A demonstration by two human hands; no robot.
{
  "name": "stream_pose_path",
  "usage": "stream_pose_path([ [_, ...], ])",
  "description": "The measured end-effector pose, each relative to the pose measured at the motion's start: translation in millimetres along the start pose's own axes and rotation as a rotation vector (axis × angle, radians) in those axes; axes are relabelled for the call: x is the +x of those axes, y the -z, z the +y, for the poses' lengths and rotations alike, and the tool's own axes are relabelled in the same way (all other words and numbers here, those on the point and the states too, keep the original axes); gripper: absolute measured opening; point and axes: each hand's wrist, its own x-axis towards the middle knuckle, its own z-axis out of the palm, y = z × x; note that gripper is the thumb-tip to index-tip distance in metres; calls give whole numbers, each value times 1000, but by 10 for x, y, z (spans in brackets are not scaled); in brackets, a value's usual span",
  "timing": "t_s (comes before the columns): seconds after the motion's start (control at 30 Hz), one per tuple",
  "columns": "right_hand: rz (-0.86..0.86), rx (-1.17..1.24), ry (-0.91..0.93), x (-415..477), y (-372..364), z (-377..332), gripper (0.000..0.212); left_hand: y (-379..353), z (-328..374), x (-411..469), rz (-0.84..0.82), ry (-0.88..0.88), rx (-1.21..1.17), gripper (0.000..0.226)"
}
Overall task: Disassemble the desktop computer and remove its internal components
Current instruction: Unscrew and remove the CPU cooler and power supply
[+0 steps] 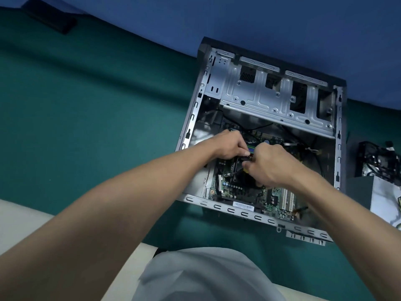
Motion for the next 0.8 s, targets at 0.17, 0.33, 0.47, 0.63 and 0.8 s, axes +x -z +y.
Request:
stream_pose_path([
  [0.17,19,-216,256,-31,21,-116,32,62,-5,88,-53,16,-28,16],
  [0.33,-92,-556,552,-107,45,-22,26,49,-19,151,-64,40,-60,19],
  [0.47,-145,-427,412,-26,75,-42,16,18,-54,168,-43,42,-107,15],
  [0.63,-338,479,-441,106,58,-223,20,7,-62,180,-37,55,-108,16],
  [0.8,-391,469,-534,176,21,-327,22,8,-64,191,-26,38,-64,16],
])
